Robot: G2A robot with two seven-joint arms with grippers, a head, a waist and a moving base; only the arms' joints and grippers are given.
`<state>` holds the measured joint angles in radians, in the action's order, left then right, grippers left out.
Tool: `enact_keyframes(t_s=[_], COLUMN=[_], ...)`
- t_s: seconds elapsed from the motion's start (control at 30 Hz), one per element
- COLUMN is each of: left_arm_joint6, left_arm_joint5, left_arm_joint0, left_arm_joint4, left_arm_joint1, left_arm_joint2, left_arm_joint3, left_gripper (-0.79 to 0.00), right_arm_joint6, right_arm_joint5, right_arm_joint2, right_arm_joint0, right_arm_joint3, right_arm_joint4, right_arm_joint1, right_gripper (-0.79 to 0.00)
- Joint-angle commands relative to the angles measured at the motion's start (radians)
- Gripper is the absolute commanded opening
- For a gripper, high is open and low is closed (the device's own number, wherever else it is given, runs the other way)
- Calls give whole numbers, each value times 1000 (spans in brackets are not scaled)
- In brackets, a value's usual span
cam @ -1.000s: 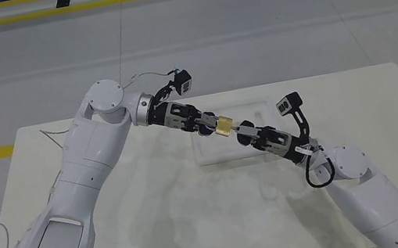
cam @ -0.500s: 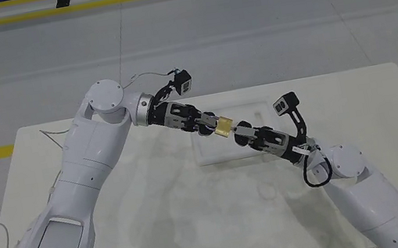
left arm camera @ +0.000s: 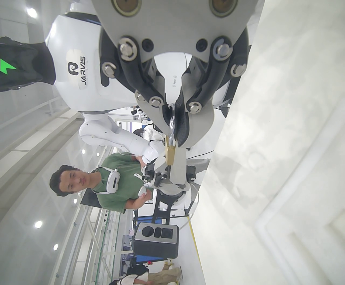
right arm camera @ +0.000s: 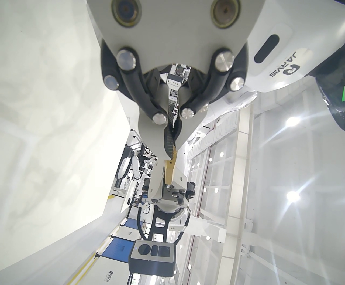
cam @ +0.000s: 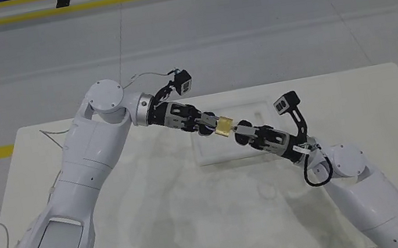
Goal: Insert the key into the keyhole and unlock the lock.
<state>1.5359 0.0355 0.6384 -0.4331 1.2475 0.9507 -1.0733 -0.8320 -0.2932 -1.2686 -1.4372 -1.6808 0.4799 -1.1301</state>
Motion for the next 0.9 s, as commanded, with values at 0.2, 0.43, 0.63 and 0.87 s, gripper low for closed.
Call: enact_keyframes(t_s=[0.2,0.43,0.63,0.87], left_arm_joint6=[0,0,0,0], left_arm_joint5=[0,0,0,0], left_arm_joint0=[0,0,0,0], left_arm_joint4=[0,0,0,0], left_arm_joint1=[0,0,0,0], left_arm_joint2=[0,0,0,0], left_arm_joint3=[0,0,0,0], left_gripper=[-785,-785,-785,-785], right_arm_joint6=[9,11,7,7], right_arm_joint5=[2,0,3,12], right_arm_joint2=[-6,-6,-4,4], right_arm_joint0=[2,-3,-8,-4], right_arm_joint3=[1,1,-4,-4], right_arm_joint4=[4,5,3,-1], right_arm_joint1=[0,1,1,1], right_gripper=[-671,-714,-727,-785])
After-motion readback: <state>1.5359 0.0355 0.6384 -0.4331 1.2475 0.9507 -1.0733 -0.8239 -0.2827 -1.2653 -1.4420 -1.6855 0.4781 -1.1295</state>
